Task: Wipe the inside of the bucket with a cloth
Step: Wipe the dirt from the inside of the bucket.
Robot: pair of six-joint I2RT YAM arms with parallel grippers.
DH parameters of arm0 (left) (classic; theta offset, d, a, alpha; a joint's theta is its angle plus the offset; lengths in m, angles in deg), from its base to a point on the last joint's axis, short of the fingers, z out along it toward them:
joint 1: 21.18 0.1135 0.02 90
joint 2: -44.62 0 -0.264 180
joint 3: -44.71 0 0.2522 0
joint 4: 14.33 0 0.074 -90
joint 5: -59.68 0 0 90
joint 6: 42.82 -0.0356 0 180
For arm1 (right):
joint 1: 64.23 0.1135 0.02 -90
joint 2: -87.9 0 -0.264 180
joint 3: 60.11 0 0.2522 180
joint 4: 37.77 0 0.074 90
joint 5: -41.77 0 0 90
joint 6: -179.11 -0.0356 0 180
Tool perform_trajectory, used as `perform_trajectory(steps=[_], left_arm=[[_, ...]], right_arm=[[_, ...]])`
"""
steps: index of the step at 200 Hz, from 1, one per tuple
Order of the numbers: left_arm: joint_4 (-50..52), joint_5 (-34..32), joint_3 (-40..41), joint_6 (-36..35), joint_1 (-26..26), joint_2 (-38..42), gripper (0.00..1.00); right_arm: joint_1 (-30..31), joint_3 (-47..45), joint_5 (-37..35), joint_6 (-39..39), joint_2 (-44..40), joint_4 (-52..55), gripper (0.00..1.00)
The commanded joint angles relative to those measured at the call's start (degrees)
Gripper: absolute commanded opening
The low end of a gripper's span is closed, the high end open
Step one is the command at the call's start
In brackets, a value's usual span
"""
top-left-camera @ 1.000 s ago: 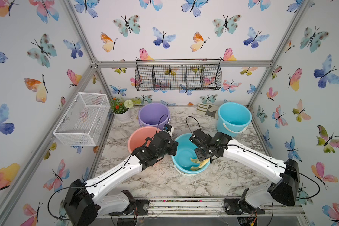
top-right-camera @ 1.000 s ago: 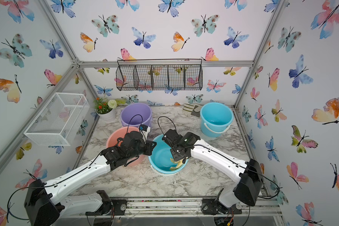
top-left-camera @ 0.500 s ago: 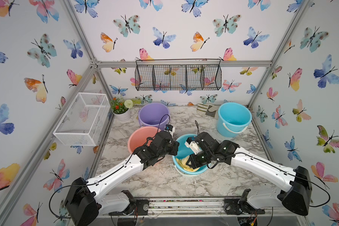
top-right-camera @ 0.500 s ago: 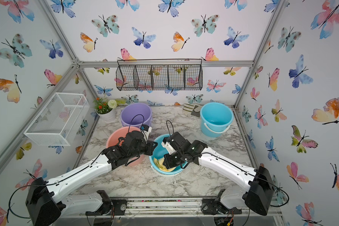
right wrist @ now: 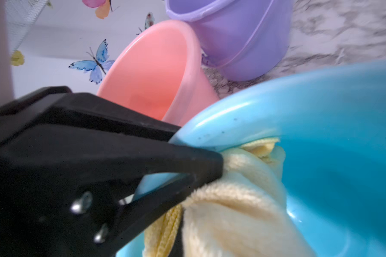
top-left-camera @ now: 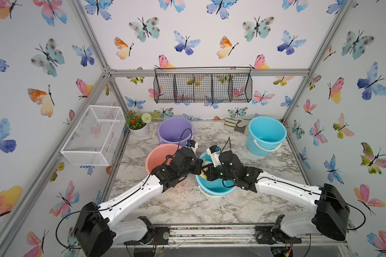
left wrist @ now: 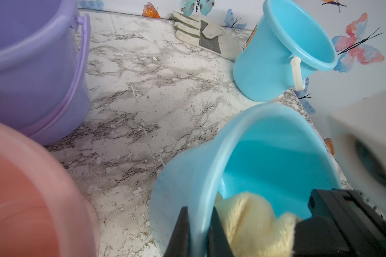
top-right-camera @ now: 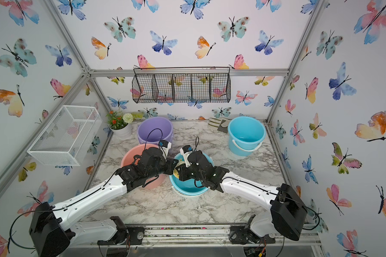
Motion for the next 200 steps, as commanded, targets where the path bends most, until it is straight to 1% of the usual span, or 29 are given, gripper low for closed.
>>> perform_trajectory(steps=[1, 35, 59, 62, 74, 91, 115, 142, 170, 187, 200], left_arm=[[0.2, 1.8, -1.4, -0.3, -0.5, 0.3, 0.00], [1.2, 1.5, -1.3, -0.8, -0.5, 0.7, 0.00], [1.1, 1.4, -1.1, -0.8, -0.5, 1.0, 0.00], [1.1, 1.4, -1.2, -0.8, -0.6, 1.1, 0.00], [1.2, 1.3, -1.2, -0.8, -0.5, 1.1, 0.00], [1.2, 1.1, -1.3, -1.0, -0.5, 1.1, 0.00], [1.2, 0.8, -1.4, -1.1, -0.5, 1.0, 0.00], [1.2, 0.9, -1.7, -1.1, -0.5, 0.6, 0.00], [1.3, 0.5, -1.8, -1.3, -0.5, 0.6, 0.00], [1.4, 0.4, -1.7, -1.4, -0.5, 0.5, 0.00], [1.3, 0.4, -1.8, -1.3, -0.5, 0.3, 0.00]], right_arm=[[-0.4, -0.9, -17.6, 7.7, -1.4, -7.1, 0.02], [-0.4, 0.6, -31.6, 14.3, -0.3, 1.0, 0.02], [-0.4, 1.2, -38.6, 17.2, -1.2, 7.3, 0.02], [-0.4, 1.3, -40.4, 17.5, -1.3, 8.4, 0.02], [-0.4, 1.9, -42.4, 17.8, -1.7, 12.9, 0.02], [-0.4, 2.9, -43.0, 17.0, -2.1, 20.2, 0.02], [-0.4, 3.1, -39.4, 15.2, -1.6, 29.1, 0.02], [-0.4, 4.7, -27.9, 12.8, 0.7, 38.9, 0.02], [-0.4, 7.4, -21.6, 10.5, 4.1, 50.2, 0.02], [-0.4, 8.4, -17.5, 10.5, 4.8, 53.8, 0.02], [-0.4, 8.5, -11.1, 11.6, 4.1, 54.0, 0.02]])
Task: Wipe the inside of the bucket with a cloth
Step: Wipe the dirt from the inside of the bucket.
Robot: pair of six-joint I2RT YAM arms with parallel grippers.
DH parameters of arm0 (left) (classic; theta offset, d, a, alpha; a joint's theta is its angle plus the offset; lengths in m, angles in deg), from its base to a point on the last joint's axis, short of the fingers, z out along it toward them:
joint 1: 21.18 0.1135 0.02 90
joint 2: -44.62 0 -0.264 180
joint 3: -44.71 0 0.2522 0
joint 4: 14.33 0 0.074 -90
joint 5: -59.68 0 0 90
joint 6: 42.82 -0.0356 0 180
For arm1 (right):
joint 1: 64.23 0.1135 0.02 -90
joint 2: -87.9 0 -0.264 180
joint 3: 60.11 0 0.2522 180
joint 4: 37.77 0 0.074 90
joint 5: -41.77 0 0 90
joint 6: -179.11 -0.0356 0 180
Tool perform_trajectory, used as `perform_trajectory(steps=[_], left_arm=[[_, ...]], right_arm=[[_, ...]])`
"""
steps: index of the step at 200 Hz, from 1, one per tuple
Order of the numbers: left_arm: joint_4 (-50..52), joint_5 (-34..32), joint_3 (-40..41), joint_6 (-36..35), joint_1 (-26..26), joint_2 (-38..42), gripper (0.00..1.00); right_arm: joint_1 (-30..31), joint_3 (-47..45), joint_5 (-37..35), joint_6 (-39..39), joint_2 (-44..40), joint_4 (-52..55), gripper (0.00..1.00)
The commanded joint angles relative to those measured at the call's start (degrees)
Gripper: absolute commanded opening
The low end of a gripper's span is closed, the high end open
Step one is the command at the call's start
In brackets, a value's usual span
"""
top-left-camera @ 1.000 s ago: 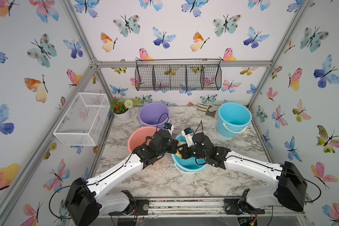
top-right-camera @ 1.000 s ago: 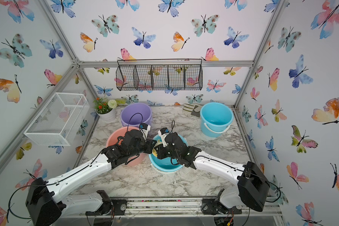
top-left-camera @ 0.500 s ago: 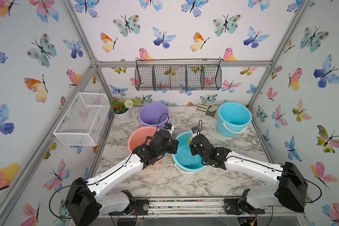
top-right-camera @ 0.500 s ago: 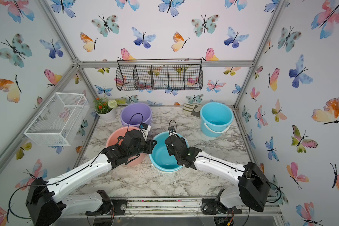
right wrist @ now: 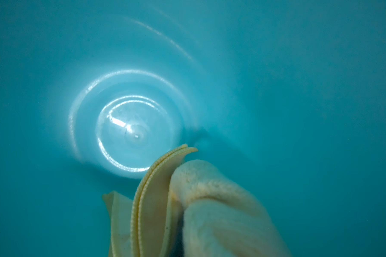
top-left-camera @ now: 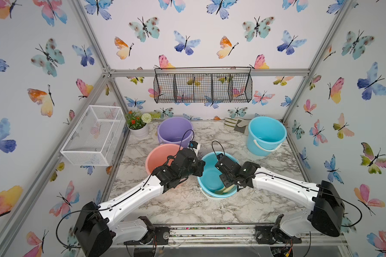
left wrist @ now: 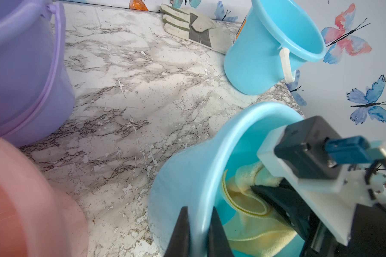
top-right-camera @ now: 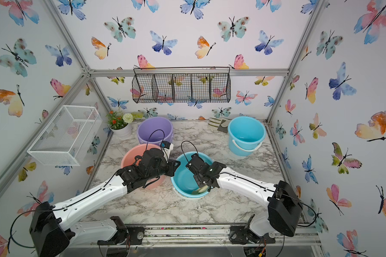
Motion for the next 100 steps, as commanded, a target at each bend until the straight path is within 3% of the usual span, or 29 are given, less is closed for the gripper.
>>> perform_trajectory(steps=[1, 47, 65, 100], left_arm=[[0.9, -0.2, -1.6, -1.0, 0.3, 0.3, 0.00], [0.7, 0.1, -1.7, -0.9, 0.2, -0.1, 0.00], [0.7, 0.2, -1.8, -0.8, 0.3, -0.1, 0.00], [0.9, 0.1, -1.5, -0.9, 0.3, 0.2, 0.00]], right_arm=[[-0.4, -0.1, 12.0, -0.9, 0.5, 10.5, 0.02], [-0.4, -3.7, 42.3, -0.6, -0.5, -0.3, 0.02], [-0.5, -4.3, 46.9, -2.4, 0.6, -5.6, 0.02], [-0.4, -5.1, 48.7, -6.0, -0.3, -20.9, 0.02]])
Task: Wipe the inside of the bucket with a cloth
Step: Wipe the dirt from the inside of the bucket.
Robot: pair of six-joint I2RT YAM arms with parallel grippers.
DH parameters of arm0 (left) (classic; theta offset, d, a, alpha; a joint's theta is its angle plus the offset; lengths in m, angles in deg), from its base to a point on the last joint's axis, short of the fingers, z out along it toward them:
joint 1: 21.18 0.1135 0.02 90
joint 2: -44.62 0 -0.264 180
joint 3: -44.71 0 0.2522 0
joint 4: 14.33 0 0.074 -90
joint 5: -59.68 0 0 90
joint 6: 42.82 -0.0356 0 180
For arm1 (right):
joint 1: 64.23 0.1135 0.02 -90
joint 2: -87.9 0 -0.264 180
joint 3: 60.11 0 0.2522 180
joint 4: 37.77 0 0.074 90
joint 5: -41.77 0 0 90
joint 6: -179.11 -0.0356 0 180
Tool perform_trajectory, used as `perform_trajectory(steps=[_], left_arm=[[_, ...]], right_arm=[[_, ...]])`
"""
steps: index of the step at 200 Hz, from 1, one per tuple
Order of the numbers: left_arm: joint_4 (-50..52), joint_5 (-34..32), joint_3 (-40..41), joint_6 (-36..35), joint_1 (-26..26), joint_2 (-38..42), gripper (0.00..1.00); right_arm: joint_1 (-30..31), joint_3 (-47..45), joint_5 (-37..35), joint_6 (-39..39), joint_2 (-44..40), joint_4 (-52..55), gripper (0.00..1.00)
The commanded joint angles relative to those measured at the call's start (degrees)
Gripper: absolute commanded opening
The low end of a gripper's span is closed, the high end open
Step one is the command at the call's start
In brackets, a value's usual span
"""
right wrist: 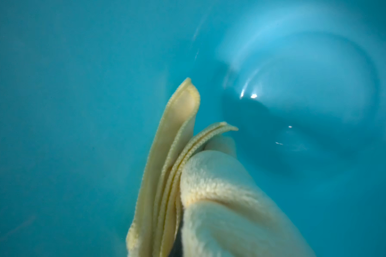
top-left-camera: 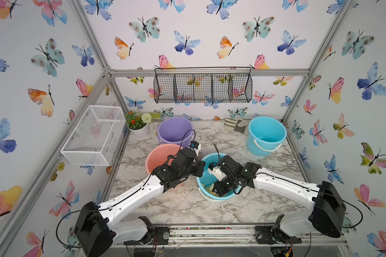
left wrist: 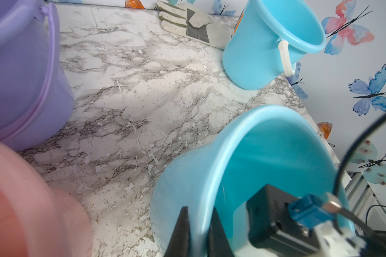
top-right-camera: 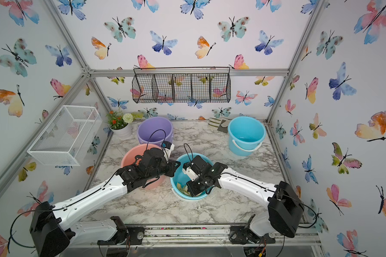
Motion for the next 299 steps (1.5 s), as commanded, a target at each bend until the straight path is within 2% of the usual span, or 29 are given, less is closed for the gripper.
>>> perform_trajectory(steps=[1, 36, 71, 119, 172, 234, 266, 299], left_arm=[[-0.7, -0.4, -0.7, 0.4, 0.3, 0.4, 0.00], [-0.8, -0.2, -0.6, 0.5, 0.3, 0.4, 0.00], [-1.0, 0.1, -0.3, 0.8, 0.3, 0.4, 0.00], [-1.0, 0.4, 0.2, 0.9, 0.3, 0.9, 0.00], [-1.2, 0.3, 1.0, 1.1, 0.3, 1.9, 0.00], [-0.9, -0.2, 1.5, 0.9, 0.4, 2.4, 0.00], [-0.9, -0.6, 1.5, 0.8, 0.3, 2.1, 0.00], [-0.9, -0.6, 1.5, 0.6, 0.3, 1.8, 0.00]], right_arm=[[0.5, -1.4, 8.9, -3.6, 0.0, -12.8, 0.02], [0.4, -6.1, 6.5, -9.1, -0.7, -33.6, 0.02], [0.4, -13.0, -2.6, -12.7, -0.6, -52.0, 0.02], [0.4, -15.1, -19.2, -7.6, 0.8, -58.6, 0.02], [0.5, -10.2, -36.9, 1.0, 4.7, -50.5, 0.02], [0.5, -5.5, -53.5, 9.7, 6.5, -33.5, 0.02], [0.5, -6.2, -55.2, 11.0, 3.6, -25.7, 0.02], [0.5, -6.0, -48.0, 12.9, -0.2, -16.1, 0.02]])
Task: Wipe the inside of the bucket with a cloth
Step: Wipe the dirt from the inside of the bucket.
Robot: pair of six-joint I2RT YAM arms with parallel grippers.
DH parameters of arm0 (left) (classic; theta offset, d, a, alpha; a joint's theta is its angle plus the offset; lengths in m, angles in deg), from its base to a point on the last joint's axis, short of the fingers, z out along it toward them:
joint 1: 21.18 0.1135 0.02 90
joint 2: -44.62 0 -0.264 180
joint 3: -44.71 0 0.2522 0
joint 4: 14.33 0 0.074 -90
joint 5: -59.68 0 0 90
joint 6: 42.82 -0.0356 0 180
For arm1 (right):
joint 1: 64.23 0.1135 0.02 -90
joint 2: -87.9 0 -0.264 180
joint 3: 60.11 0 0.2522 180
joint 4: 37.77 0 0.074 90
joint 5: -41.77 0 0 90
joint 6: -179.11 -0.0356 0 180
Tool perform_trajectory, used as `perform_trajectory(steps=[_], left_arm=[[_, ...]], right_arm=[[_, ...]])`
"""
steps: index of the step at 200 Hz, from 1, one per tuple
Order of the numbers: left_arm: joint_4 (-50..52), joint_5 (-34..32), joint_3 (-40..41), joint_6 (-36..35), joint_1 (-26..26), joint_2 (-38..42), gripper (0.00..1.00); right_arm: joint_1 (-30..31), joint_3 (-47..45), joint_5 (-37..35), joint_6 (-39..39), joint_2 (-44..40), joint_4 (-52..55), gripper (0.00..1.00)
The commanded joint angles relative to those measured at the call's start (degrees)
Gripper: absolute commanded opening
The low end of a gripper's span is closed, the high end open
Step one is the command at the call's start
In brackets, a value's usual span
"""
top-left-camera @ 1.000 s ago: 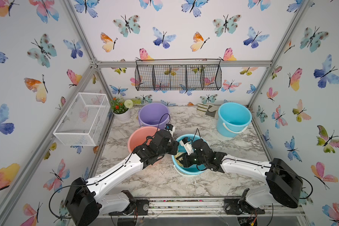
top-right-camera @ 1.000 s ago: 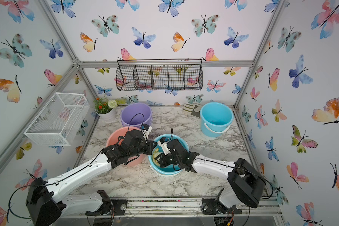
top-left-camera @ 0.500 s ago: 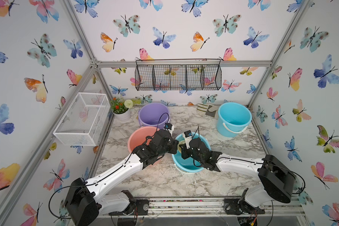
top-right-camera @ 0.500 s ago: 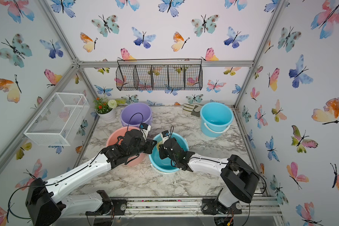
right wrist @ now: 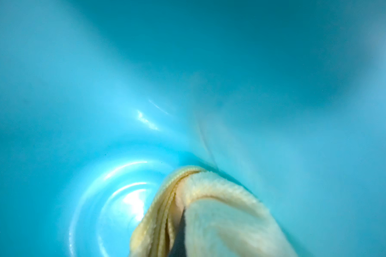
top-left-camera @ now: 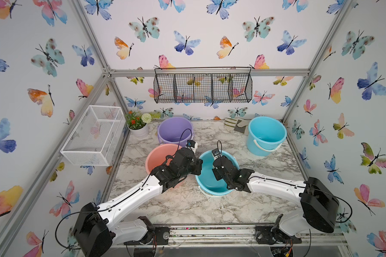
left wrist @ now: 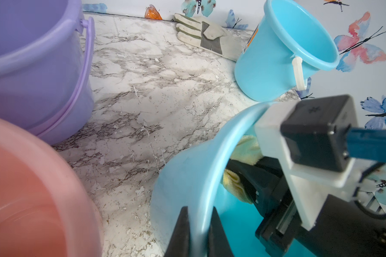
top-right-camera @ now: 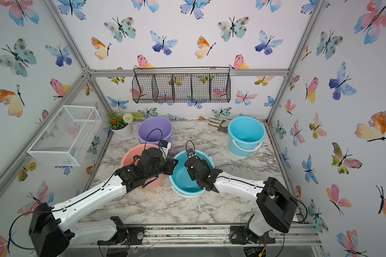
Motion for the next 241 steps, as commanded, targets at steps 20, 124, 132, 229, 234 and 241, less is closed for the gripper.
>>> perform_trajectory(steps=[20, 124, 132, 229, 234, 241], left_arm=[[0.4, 1.3, 0.3, -0.6, -0.3, 0.9, 0.00], [0.5, 1.8, -1.7, -1.1, -0.4, -0.5, 0.00], [0.5, 1.8, -1.7, -1.1, -0.4, -0.4, 0.00], [1.3, 2.1, -1.5, -0.9, -0.4, 0.8, 0.00], [1.2, 2.0, -1.5, -0.9, -0.4, 0.9, 0.00], [1.3, 1.9, -1.4, -0.9, -0.4, 1.0, 0.00]], right_arm=[[-0.4, 1.5, 7.4, 2.1, -4.1, 17.7, 0.02], [-0.4, 9.6, 34.4, -3.0, 1.5, 42.6, 0.02], [-0.4, 10.1, 35.9, -3.6, 2.8, 43.8, 0.02], [-0.4, 8.5, 57.9, -11.5, 6.3, 18.8, 0.02], [-0.4, 7.7, 57.9, -12.9, 6.0, 16.0, 0.02], [-0.4, 6.4, 57.5, -14.8, 5.6, 11.8, 0.02]])
